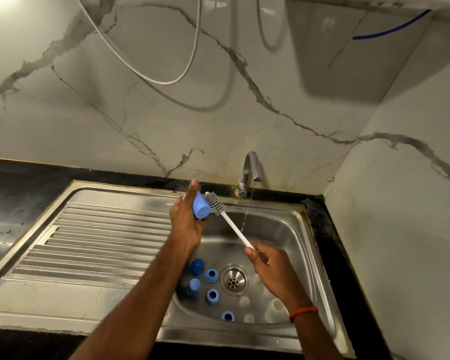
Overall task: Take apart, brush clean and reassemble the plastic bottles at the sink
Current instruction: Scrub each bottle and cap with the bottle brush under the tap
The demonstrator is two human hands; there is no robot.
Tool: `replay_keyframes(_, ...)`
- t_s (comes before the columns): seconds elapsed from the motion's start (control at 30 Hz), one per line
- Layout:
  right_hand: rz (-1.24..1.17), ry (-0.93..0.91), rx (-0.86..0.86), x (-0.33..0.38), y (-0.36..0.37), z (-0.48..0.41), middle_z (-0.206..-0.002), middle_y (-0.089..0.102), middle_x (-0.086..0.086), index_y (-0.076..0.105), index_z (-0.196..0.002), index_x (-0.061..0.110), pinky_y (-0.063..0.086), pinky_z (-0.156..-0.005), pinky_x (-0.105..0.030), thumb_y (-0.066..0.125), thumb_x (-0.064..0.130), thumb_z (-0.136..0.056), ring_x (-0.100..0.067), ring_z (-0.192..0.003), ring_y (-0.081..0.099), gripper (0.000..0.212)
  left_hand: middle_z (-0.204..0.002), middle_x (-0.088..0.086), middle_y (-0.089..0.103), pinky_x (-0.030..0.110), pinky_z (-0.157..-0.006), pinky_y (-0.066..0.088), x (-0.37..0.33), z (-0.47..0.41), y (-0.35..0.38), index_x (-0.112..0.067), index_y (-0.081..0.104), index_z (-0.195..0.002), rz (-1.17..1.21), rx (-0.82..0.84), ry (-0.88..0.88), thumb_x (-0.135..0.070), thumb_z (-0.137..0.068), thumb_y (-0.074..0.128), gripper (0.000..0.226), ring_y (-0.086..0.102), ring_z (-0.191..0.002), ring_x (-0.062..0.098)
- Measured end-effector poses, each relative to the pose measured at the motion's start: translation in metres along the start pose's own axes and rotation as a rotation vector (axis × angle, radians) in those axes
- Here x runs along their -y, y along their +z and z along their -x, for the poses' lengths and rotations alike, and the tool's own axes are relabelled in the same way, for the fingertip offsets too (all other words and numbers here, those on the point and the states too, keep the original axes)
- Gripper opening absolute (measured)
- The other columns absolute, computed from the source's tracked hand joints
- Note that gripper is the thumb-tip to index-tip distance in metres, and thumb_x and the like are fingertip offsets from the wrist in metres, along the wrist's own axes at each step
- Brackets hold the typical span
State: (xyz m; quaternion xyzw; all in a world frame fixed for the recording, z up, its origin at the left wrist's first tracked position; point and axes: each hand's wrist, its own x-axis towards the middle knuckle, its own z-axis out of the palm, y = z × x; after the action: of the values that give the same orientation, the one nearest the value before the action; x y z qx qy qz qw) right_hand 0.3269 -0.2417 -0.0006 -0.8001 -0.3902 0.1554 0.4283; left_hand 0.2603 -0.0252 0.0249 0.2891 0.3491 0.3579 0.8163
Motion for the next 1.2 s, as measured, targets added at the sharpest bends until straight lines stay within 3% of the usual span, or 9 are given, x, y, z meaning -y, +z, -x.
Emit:
replay_keyframes(0.1, -0.011, 0.009, 0.021, -0.011, -0.004, 0.002, -0.057, 0.049, 0.009, 0.059, -0.076, 0.014, 0.043, -0.055, -0.028, 0.058, 0.034, -0.099, -0.005, -0.054, 0.046, 0.030, -0.107, 0.018, 0.068, 0.034, -0.068, 0.060, 0.002, -0.002, -0.005, -0.001, 0.063, -0.120, 0.137, -0.017, -0.045, -0.036, -0.070, 0.085, 0.065, 0.070, -0.086, 0.026)
replay_keyframes(0.23, 0.048, 0.011, 0.004, -0.011, -0.001, 0.002, -0.056, 0.050, 0.010, 0.056, -0.071, 0.023, 0.042, -0.054, -0.023, 0.057, 0.033, -0.099, -0.002, -0.052, 0.046, 0.030, -0.092, 0.014, 0.067, 0.035, -0.074, 0.056, 0.016, 0.005, -0.002, 0.000, 0.058, -0.122, 0.102, -0.020, -0.139, -0.033, -0.102, 0.055, 0.039, 0.065, -0.081, 0.023)
replay_keyframes(0.4, 0.073, 0.016, -0.070, 0.011, 0.012, -0.006, -0.055, 0.049, 0.006, 0.050, -0.071, 0.024, 0.038, -0.050, -0.020, 0.053, 0.036, -0.100, -0.003, -0.049, 0.044, 0.032, -0.078, 0.007, 0.062, 0.027, -0.056, 0.043, 0.024, 0.012, 0.012, -0.009, 0.060, -0.104, -0.029, -0.128, -0.142, -0.044, -0.103, 0.050, 0.036, 0.056, -0.068, 0.016)
replay_keyframes(0.6, 0.022, 0.075, 0.090, -0.014, -0.004, 0.011, -0.055, 0.051, 0.011, 0.059, -0.072, 0.019, 0.040, -0.054, -0.022, 0.058, 0.032, -0.099, -0.001, -0.051, 0.045, 0.030, -0.083, 0.010, 0.072, 0.033, -0.068, 0.048, 0.013, 0.000, -0.011, -0.004, 0.059, -0.123, 0.131, -0.079, -0.256, -0.039, -0.104, 0.047, 0.042, 0.062, -0.074, 0.023)
replay_keyframes(0.8, 0.074, 0.061, -0.024, 0.004, 0.010, -0.003, -0.059, 0.052, 0.005, 0.058, -0.079, 0.018, 0.039, -0.051, -0.020, 0.053, 0.034, -0.101, -0.002, -0.051, 0.046, 0.027, -0.091, 0.009, 0.067, 0.031, -0.060, 0.046, 0.024, 0.005, 0.007, -0.014, 0.061, -0.107, -0.083, -0.154, -0.236, -0.068, -0.098, 0.040, 0.059, 0.063, -0.081, 0.022)
replay_keyframes(0.9, 0.041, 0.058, -0.010, -0.006, 0.008, 0.000, -0.062, 0.057, -0.005, 0.058, -0.079, 0.016, 0.049, -0.056, -0.031, 0.055, 0.036, -0.100, -0.004, -0.054, 0.049, 0.029, -0.084, 0.005, 0.064, 0.029, -0.061, 0.048, 0.012, -0.004, 0.003, -0.012, 0.061, -0.117, 0.085, -0.135, -0.232, -0.071, -0.091, 0.050, 0.066, 0.060, -0.074, 0.018)
replay_keyframes(1.03, 0.014, 0.050, -0.015, -0.014, 0.005, 0.003, -0.063, 0.057, -0.007, 0.059, -0.078, 0.014, 0.054, -0.061, -0.039, 0.057, 0.035, -0.099, -0.010, -0.055, 0.052, 0.029, -0.108, 0.014, 0.073, 0.027, -0.075, 0.062, 0.007, -0.003, -0.001, -0.003, 0.062, -0.123, 0.317, -0.097, -0.180, -0.059, -0.077, 0.072, 0.073, 0.073, -0.092, 0.023)
replay_keyframes(1.1, 0.030, 0.039, -0.049, -0.009, 0.008, 0.001, -0.059, 0.054, -0.001, 0.058, -0.077, 0.018, 0.050, -0.055, -0.034, 0.057, 0.034, -0.099, -0.006, -0.052, 0.050, 0.028, -0.102, 0.016, 0.073, 0.026, -0.067, 0.062, 0.014, 0.003, 0.005, -0.003, 0.064, -0.115, 0.304, -0.089, -0.168, -0.046, -0.082, 0.077, 0.056, 0.074, -0.082, 0.021)
replay_keyframes(1.2, 0.050, 0.002, -0.109, 0.005, 0.011, -0.006, -0.054, 0.048, 0.005, 0.052, -0.074, 0.022, 0.040, -0.049, -0.027, 0.054, 0.036, -0.100, -0.004, -0.048, 0.044, 0.030, -0.089, 0.012, 0.066, 0.020, -0.053, 0.056, 0.021, 0.012, 0.020, -0.006, 0.063, -0.100, 0.269, -0.126, -0.164, -0.027, -0.096, 0.066, 0.022, 0.065, -0.069, 0.016)
